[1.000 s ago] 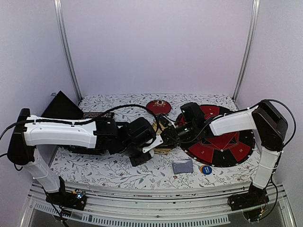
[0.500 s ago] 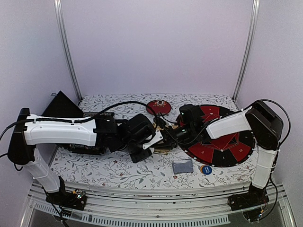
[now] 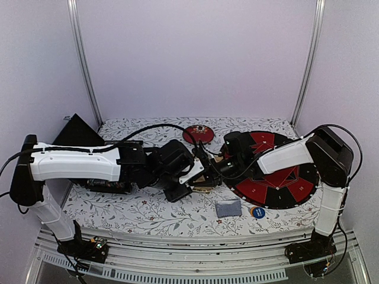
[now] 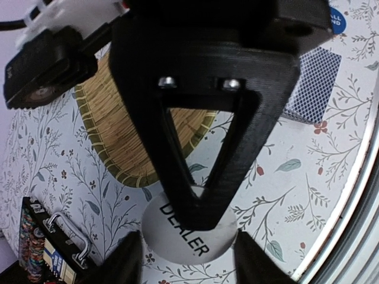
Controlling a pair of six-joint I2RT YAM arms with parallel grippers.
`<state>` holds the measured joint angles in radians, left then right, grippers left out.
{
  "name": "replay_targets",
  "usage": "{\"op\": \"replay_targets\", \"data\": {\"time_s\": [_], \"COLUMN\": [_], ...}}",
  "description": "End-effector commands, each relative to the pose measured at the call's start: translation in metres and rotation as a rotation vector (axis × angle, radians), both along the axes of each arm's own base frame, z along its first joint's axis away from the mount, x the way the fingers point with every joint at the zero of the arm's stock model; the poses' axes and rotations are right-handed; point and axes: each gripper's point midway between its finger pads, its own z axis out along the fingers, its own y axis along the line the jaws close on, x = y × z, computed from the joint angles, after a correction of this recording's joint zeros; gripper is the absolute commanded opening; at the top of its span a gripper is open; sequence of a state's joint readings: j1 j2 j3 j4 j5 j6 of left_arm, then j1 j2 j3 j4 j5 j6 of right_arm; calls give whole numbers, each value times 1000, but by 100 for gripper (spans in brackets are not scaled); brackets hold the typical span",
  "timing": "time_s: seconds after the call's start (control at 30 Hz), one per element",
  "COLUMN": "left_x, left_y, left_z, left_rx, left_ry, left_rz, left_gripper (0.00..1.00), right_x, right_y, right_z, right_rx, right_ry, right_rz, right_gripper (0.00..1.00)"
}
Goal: Distribute texas hold em gaming equipment
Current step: Pass from the left arm to the right, then place the dealer button at position 3.
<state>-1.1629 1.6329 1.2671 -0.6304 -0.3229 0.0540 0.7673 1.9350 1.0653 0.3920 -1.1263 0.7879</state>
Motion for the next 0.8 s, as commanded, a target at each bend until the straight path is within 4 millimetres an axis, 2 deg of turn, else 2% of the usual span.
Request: {"op": "replay_targets", "data": {"time_s": [0.0, 0.03, 0.07, 0.13, 0.23, 0.37, 0.43, 0.53, 0.63, 0.77], "left_x": [17, 19, 22, 30, 41, 56, 63, 75, 89, 105], "left_y": [9, 13, 18, 28, 40, 56, 62, 71, 78, 86], "left_z": [9, 10, 10, 10, 9, 7, 6, 5, 9, 12], "left_rx": [-47, -55, -69, -108, -173, -236, -255, -279, -306, -310], "left_ry": [-22, -14, -2, 31, 66, 82, 89, 92, 82, 69], "left_rz": [73, 92, 108, 149, 198, 254, 273, 297, 311, 320], "left_gripper": [75, 84, 88, 93, 95, 96, 97, 97, 98, 98], "right_x": [20, 37, 50, 76, 116, 160, 173, 187, 192, 185], "right_y": [-22, -35, -49, -79, -133, -206, -232, -251, -248, -246], "right_z": [9, 13, 17, 27, 37, 29, 19, 0, -13, -39], "right_rx": [-35, -41, -55, -74, -137, -275, -339, -462, -468, -497], "right_ry": [-29, -61, -81, -133, -177, -238, -233, -243, -213, -127], "right_rz": [-76, -125, -168, -256, -409, -602, -672, -732, -708, -665], "right_gripper": [2, 2, 2, 2, 2, 2, 2, 2, 2, 2]}}
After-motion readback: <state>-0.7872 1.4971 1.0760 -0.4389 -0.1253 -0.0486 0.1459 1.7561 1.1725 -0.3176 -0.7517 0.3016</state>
